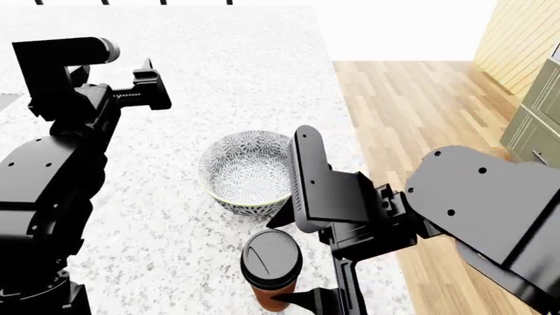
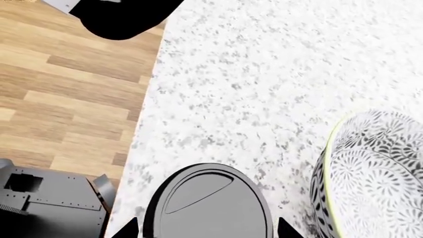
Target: Pick the bowl and cup and place them in the sink. Then turn on the water.
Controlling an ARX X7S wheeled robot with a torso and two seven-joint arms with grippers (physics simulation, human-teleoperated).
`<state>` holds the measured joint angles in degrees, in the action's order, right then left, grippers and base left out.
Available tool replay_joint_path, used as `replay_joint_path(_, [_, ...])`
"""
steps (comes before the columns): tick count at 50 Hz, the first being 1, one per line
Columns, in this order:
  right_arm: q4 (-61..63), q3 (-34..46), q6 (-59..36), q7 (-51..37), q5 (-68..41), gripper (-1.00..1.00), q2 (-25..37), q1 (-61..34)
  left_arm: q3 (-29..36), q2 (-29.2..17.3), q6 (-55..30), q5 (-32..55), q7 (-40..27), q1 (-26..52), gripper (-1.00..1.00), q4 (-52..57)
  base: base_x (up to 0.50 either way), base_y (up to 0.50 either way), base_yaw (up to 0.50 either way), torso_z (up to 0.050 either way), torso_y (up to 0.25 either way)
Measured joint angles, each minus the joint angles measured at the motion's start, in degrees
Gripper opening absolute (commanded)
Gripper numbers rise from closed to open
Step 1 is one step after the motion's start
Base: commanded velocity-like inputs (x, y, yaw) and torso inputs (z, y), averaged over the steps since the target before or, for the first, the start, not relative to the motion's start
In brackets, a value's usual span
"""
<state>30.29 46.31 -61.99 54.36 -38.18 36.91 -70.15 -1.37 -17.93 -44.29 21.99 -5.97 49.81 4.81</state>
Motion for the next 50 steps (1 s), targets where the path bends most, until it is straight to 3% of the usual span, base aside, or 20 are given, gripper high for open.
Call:
replay_joint_path(14, [-2.37, 1.52, 2.22, 0.35, 1.28, 1.00, -0.82, 0.72, 0.10, -0.22, 0.27, 0.09, -0.18, 0.04, 1.00, -0.38, 0.00, 0.00, 0.00, 0.000, 0.000])
replay_joint_path(15, [-2.50, 1.60, 2.36, 0.37, 1.33, -1.00, -0.86, 0.78, 0.12, -0.23, 0.26, 0.09, -0.20, 0.07, 1.00, -0.40, 0.00, 0.00, 0.00, 0.000, 0.000])
replay_joint_path(34, [-2.96, 1.57, 2.26, -0.21, 0.76, -1.00, -0.70, 0.46, 0.46, -0.35, 0.80, 0.20, -0.31, -0.02, 1.00, -0.95, 0.00, 0.00, 0.00, 0.000, 0.000])
replay_joint_path(50, [0.12, -3.34, -2.13, -1.58, -3.14, -1.00, 2.78, -2.57, 0.77, -0.56, 0.78, 0.59, -0.28, -0.53, 1.00, -0.55, 0.00, 0.00, 0.00, 0.000, 0.000])
